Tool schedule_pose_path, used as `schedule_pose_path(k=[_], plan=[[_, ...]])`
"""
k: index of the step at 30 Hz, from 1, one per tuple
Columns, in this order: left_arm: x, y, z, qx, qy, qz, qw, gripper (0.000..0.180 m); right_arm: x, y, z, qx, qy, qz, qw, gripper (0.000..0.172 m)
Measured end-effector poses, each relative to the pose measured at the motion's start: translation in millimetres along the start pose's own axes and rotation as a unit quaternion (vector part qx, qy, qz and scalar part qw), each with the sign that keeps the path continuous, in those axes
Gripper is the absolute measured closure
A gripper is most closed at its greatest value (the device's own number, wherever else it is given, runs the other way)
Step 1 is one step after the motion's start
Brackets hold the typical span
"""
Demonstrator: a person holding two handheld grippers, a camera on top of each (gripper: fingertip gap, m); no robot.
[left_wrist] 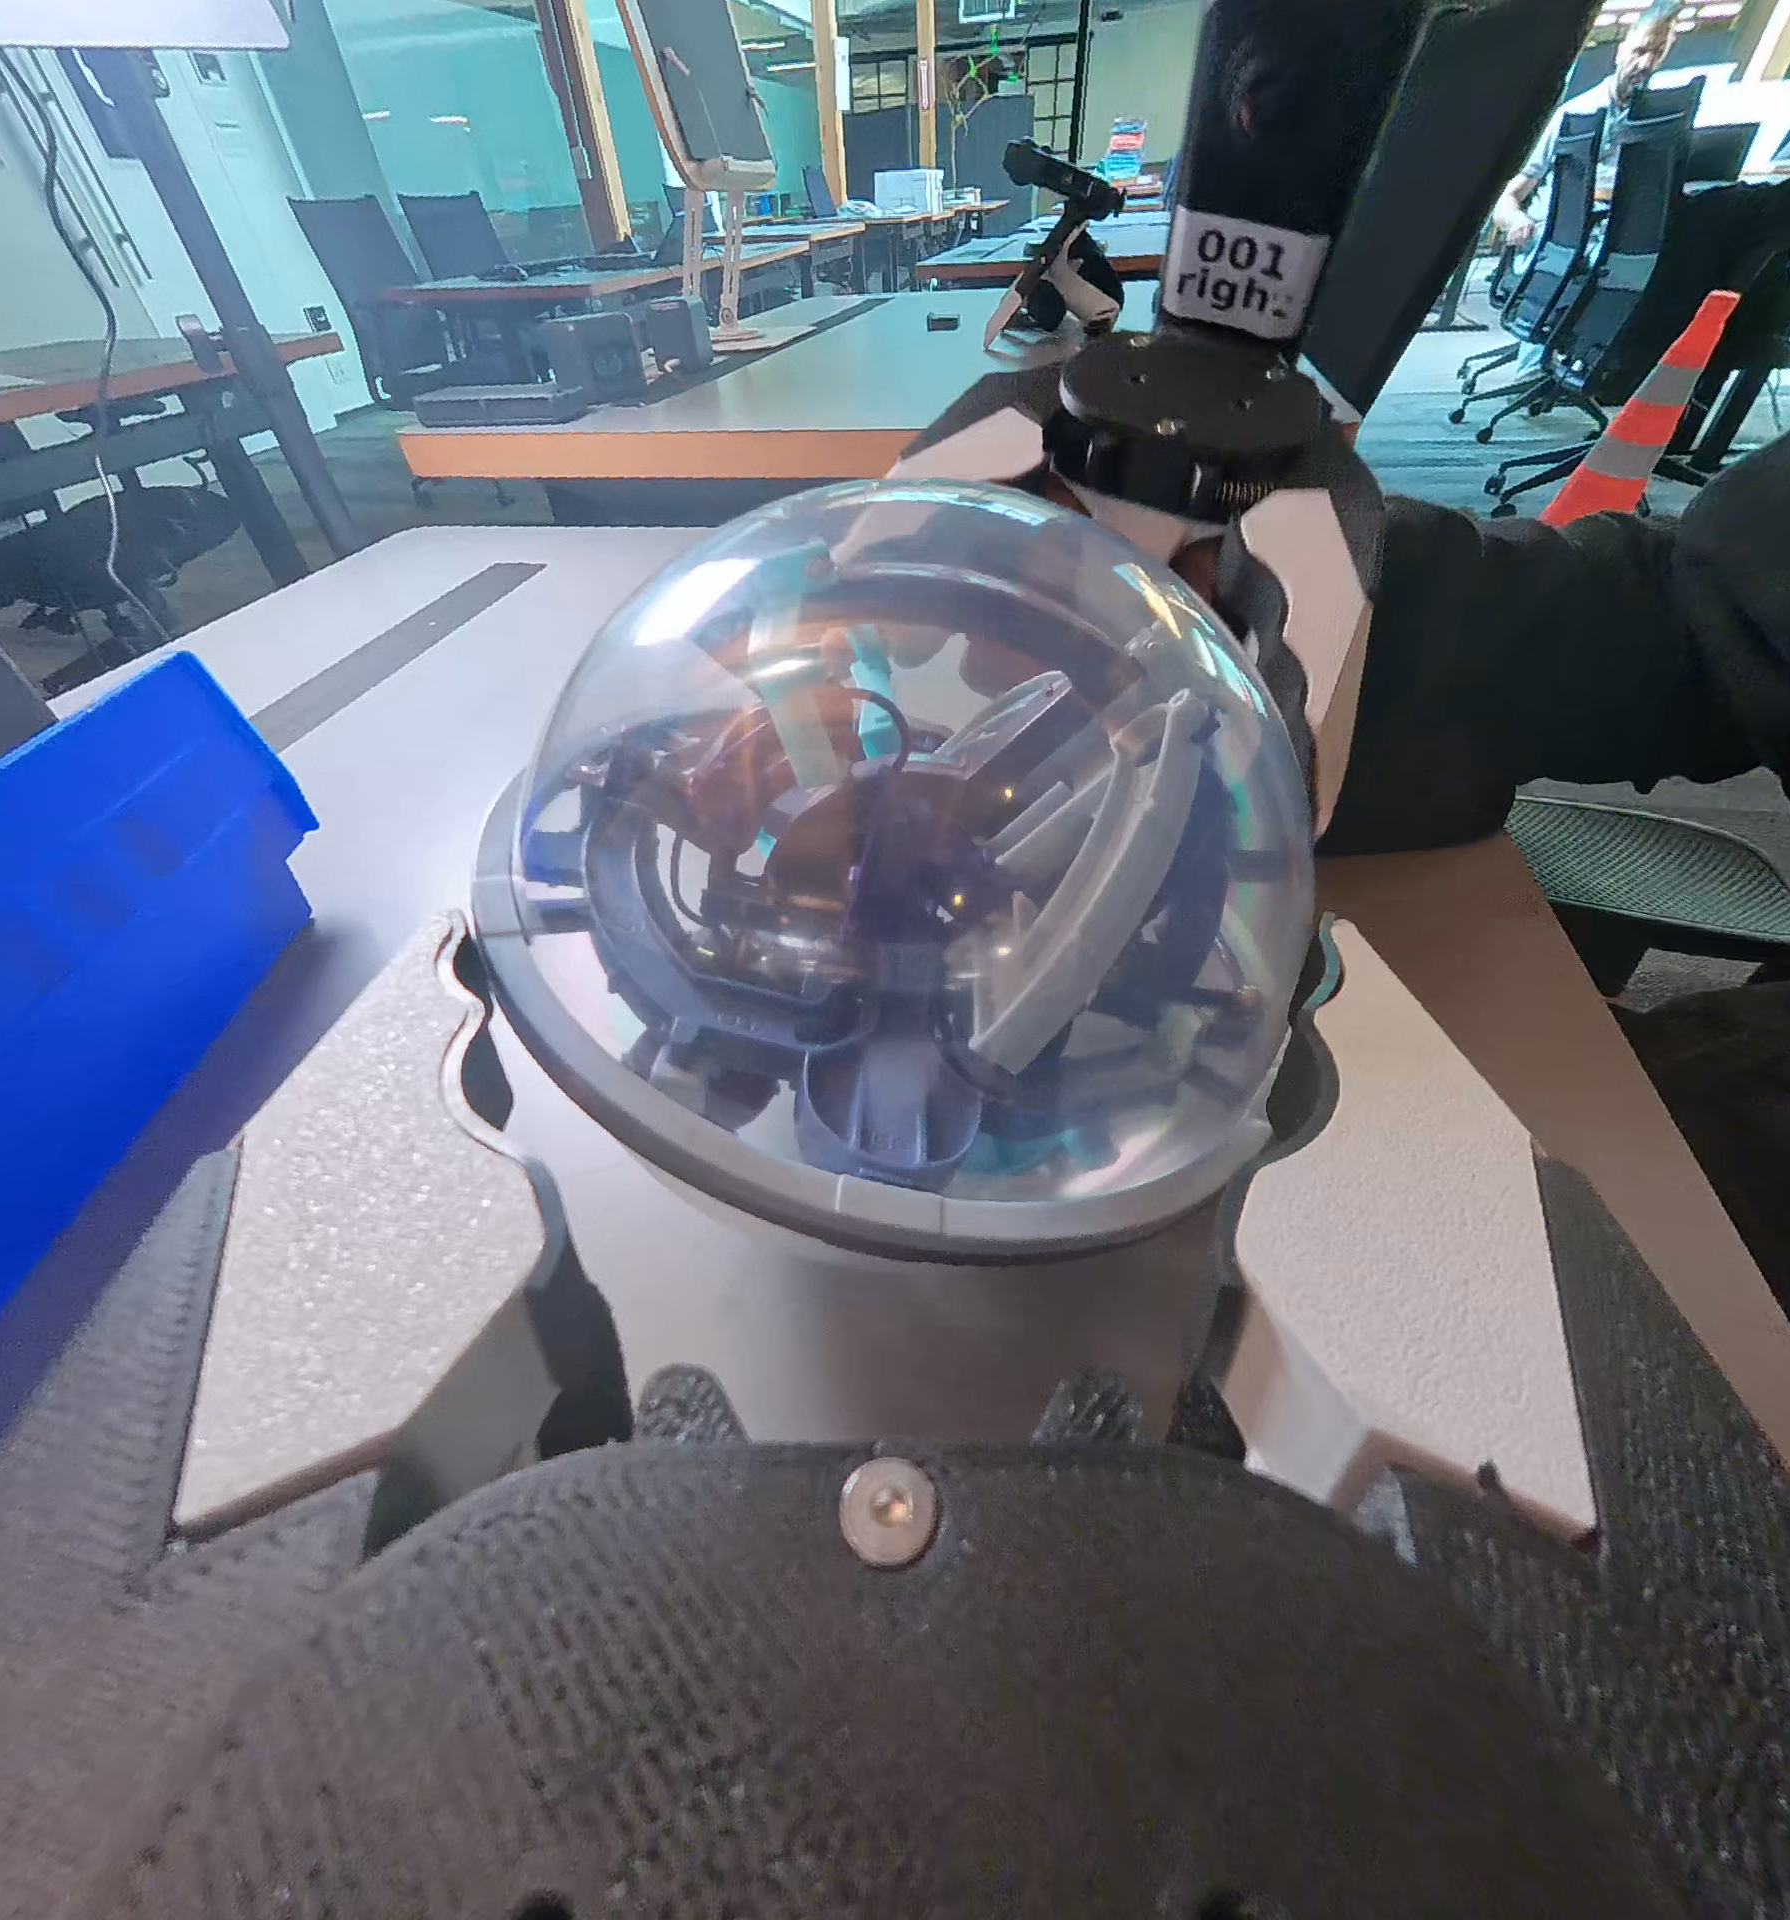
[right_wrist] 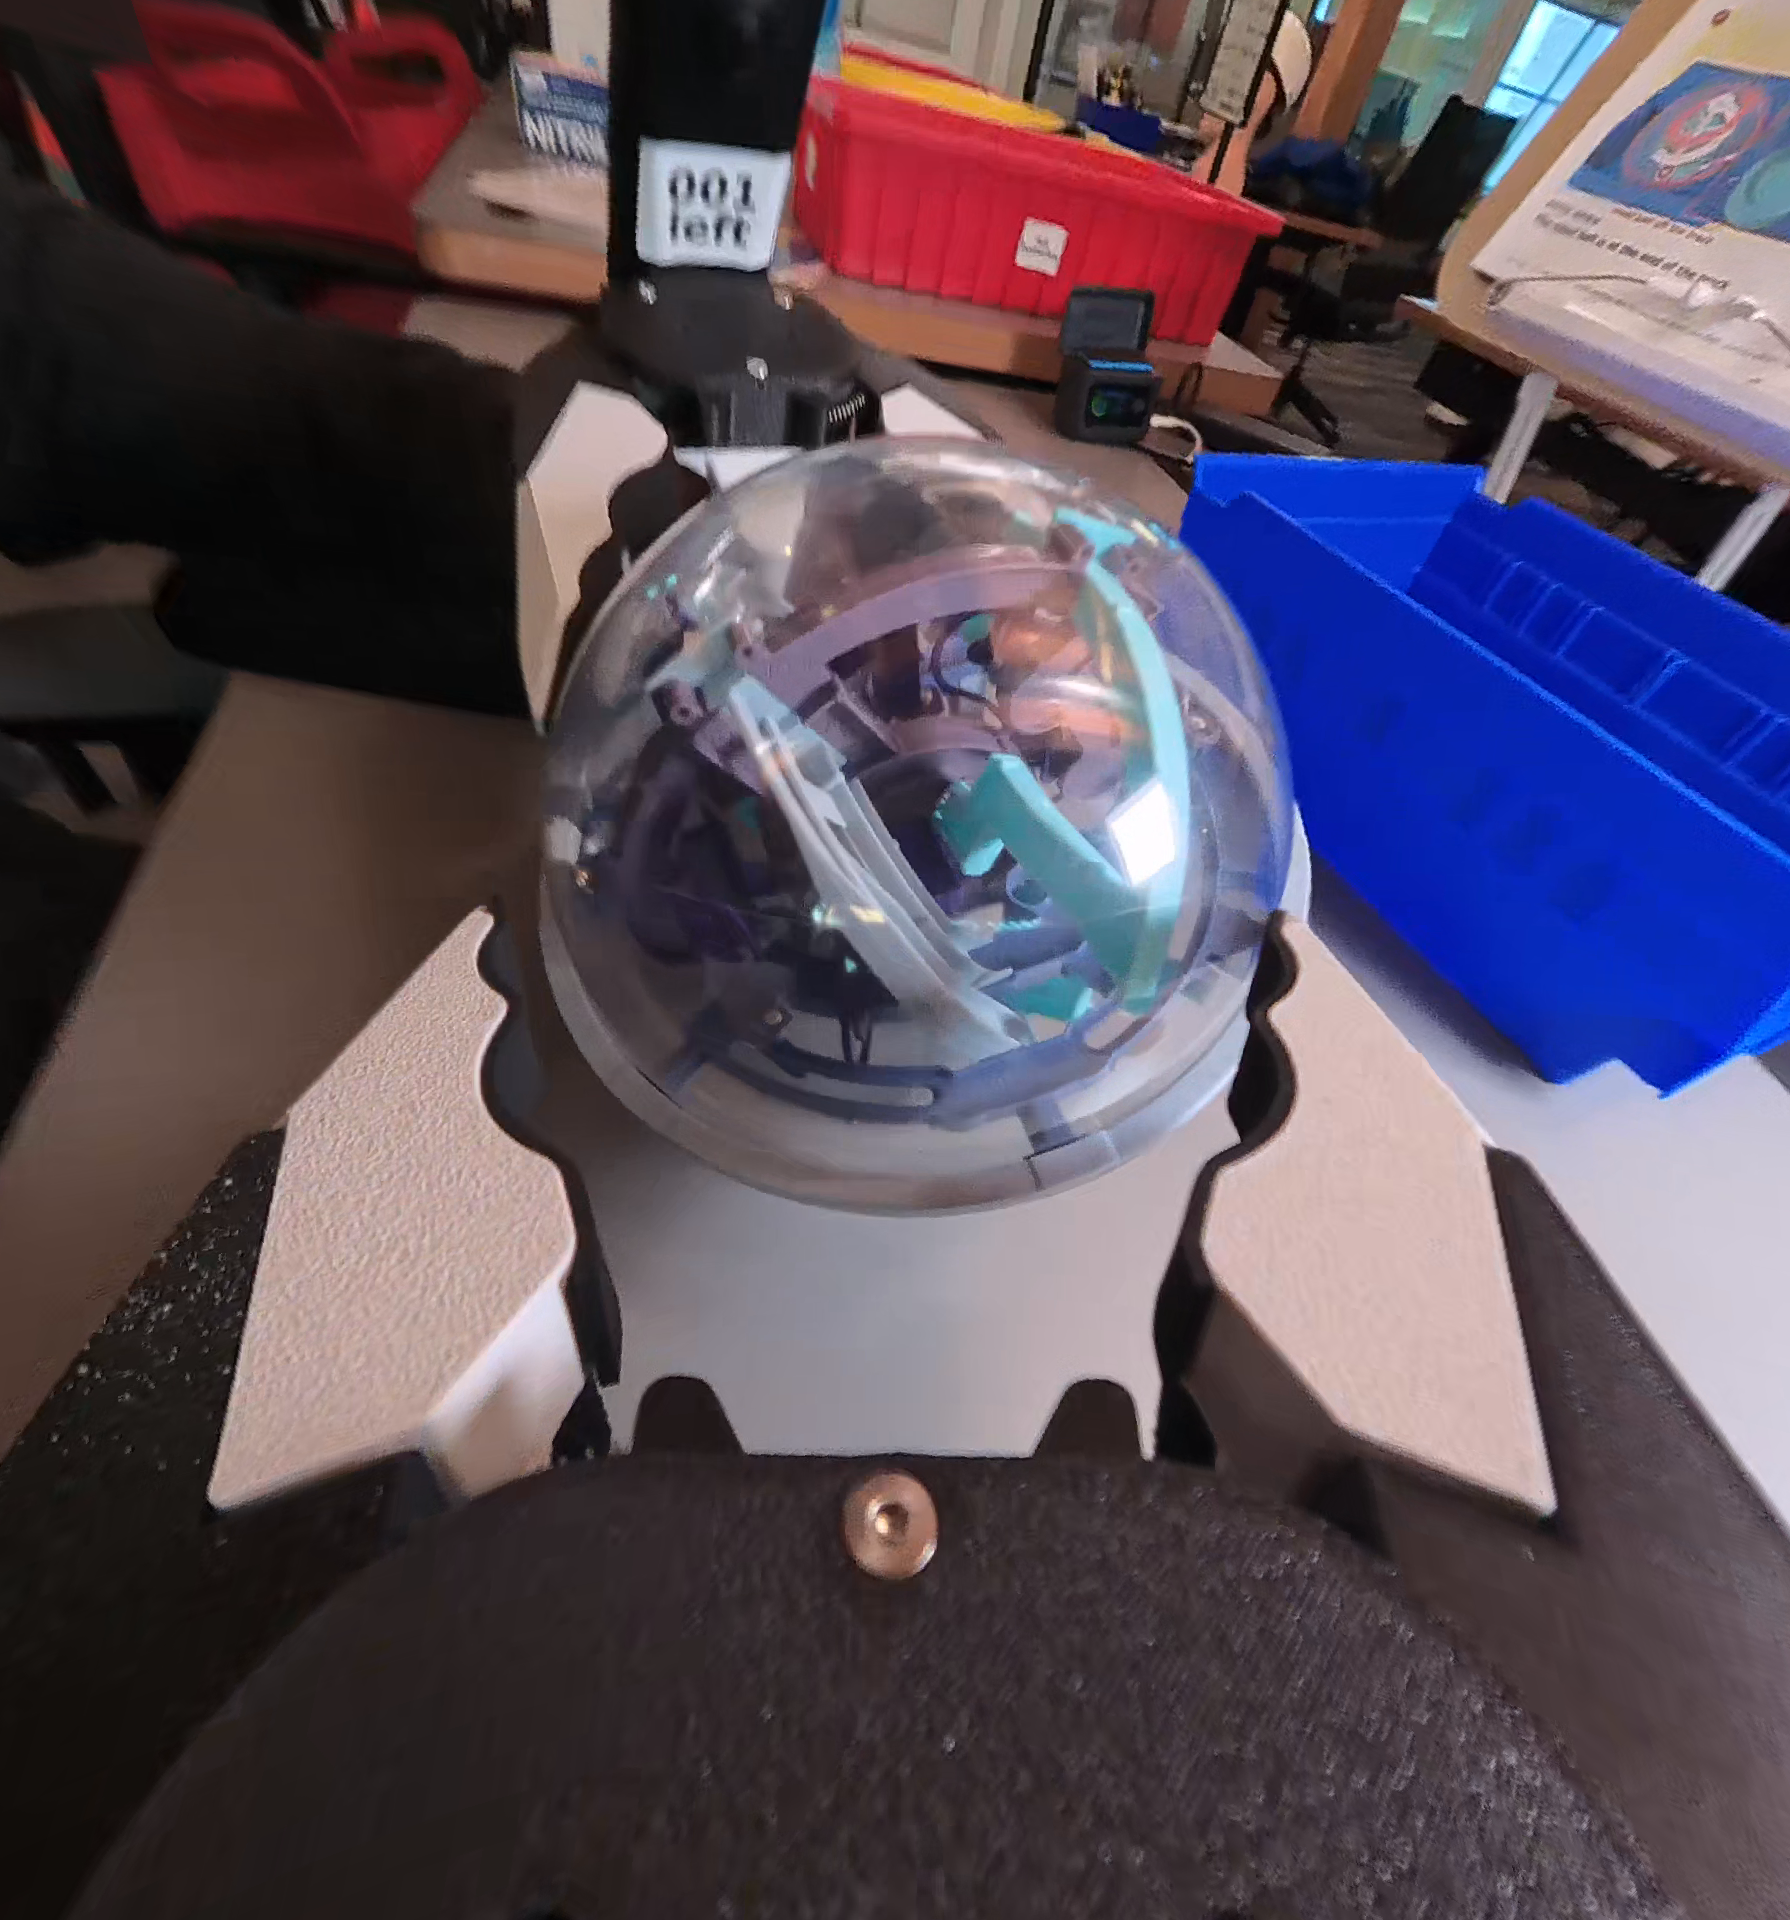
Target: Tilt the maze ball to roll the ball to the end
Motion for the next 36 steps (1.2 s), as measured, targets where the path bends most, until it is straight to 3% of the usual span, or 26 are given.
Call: schedule_pose_path(k=[7,21,26,36], plan=[[2,0,-5,-0.003,-0.012,-0.002,1.000,0.033,-10,-1,14,0.027,0.025,0.033,0.999,0.038],[2,2,-2,0.047,-0.019,0.016,0.999,0.034,-4,2,8,-0.018,-0.015,-0.004,1.000,0.033],[3,3,-1,0.057,-0.020,0.016,0.998,0.034,-8,4,13,0.017,0.006,0.010,1.000,0.026],[1,5,2,0.138,-0.023,0.032,0.990,0.034,-9,2,15,0.015,0.009,0.020,1.000,0.029]])
Point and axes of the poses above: each gripper's, where its closed fingertips meet, x back along the fingers, z out of its underside, y = z × x across the jaws, the point moved 2 cm from there along x, back along the fingers
